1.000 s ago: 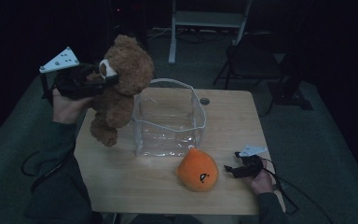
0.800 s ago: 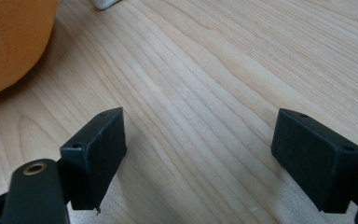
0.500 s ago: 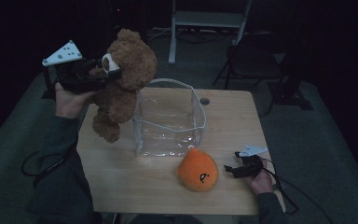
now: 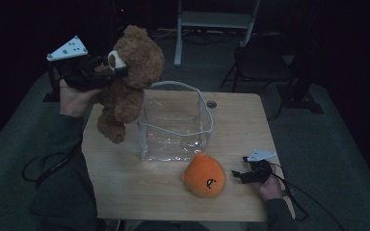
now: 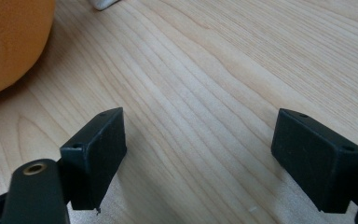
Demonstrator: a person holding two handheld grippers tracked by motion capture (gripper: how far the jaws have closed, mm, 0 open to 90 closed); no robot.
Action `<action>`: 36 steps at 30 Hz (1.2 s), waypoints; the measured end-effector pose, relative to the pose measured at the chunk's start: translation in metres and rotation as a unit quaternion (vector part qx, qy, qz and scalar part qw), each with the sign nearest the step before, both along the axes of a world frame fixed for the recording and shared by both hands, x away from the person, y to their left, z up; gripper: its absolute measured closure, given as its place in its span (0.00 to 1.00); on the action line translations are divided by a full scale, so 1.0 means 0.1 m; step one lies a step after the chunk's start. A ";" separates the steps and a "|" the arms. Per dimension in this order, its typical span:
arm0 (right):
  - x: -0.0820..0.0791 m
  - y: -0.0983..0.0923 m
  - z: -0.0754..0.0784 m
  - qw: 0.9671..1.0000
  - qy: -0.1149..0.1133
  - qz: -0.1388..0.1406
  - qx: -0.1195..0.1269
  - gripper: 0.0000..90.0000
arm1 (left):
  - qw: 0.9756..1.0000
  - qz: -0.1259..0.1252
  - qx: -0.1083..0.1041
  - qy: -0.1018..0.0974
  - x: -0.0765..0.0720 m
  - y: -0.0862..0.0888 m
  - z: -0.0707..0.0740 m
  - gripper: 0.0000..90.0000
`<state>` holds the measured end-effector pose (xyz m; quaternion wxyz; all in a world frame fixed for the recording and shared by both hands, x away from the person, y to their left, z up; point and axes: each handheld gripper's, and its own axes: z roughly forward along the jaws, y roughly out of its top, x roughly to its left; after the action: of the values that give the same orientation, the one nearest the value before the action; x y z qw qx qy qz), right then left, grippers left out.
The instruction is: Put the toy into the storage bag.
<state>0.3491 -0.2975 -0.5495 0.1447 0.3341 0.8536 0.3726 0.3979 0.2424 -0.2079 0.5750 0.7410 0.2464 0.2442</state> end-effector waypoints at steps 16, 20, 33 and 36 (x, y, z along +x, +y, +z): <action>0.00 0.00 0.00 1.000 0.001 -0.001 0.000 0.19 | 1.000 -0.004 -0.003 -0.004 0.07 -0.10 0.13 0.47; 0.00 0.00 0.00 1.000 0.001 -0.001 0.000 0.19 | 1.000 -0.005 -0.001 -0.004 0.09 -0.12 0.15 0.47; 0.00 0.00 0.00 1.000 0.001 -0.001 0.000 0.19 | 1.000 -0.007 -0.005 0.000 0.17 -0.22 0.15 0.47; 0.00 0.00 0.00 1.000 0.000 -0.001 0.000 0.19 | 1.000 -0.008 -0.007 0.002 0.19 -0.24 0.14 0.47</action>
<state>0.3491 -0.2975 -0.5495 0.1446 0.3350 0.8533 0.3725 0.4172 0.2183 -0.1938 0.5818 0.7392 0.2431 0.2365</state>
